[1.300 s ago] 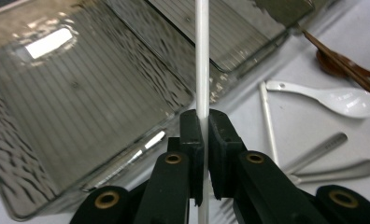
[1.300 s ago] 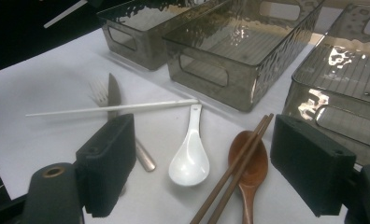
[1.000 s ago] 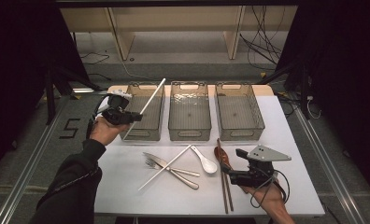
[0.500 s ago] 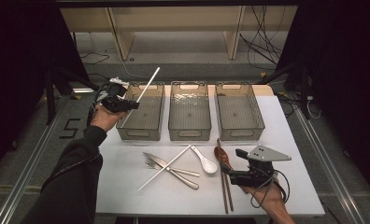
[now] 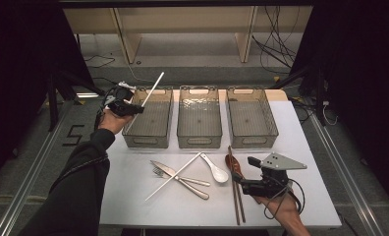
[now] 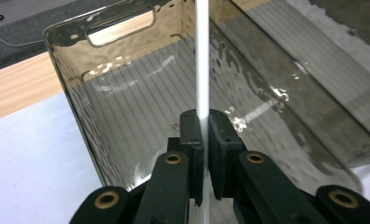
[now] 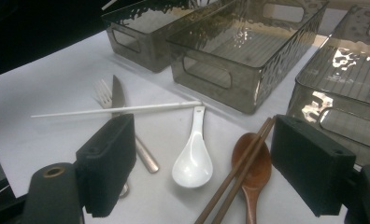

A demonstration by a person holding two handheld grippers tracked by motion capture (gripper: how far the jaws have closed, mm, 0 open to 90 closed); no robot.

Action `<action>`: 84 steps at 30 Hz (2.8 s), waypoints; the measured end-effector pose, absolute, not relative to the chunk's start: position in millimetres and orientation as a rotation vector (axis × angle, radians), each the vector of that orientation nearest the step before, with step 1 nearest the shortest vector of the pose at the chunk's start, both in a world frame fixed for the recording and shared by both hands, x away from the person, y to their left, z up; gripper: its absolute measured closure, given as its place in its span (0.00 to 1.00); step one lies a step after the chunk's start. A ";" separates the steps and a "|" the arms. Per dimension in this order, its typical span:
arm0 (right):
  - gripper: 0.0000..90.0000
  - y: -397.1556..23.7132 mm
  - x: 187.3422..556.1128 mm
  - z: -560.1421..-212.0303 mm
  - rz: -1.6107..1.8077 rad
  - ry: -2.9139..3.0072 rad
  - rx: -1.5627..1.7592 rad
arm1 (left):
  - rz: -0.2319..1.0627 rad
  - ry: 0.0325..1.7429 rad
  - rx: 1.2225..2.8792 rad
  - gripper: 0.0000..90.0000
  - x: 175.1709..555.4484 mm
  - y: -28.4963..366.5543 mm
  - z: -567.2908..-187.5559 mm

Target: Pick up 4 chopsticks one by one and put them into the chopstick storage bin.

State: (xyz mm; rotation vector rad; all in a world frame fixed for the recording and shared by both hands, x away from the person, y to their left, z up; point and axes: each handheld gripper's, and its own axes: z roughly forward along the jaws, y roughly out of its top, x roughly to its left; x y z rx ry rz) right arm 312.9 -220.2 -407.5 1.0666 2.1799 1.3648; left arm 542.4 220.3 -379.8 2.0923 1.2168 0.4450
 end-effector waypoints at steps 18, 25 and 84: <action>0.26 -219.8 312.3 -406.6 1.370 2.181 1.061 | 0.447 1.261 2.109 0.94 550.9 221.7 -395.2; 0.26 -219.8 312.5 -406.8 1.369 2.180 1.058 | 0.430 1.282 2.112 0.94 552.4 220.4 -400.8; 0.26 -218.5 316.5 -410.6 1.297 2.231 1.133 | 0.153 1.092 2.332 0.20 396.9 149.0 -408.3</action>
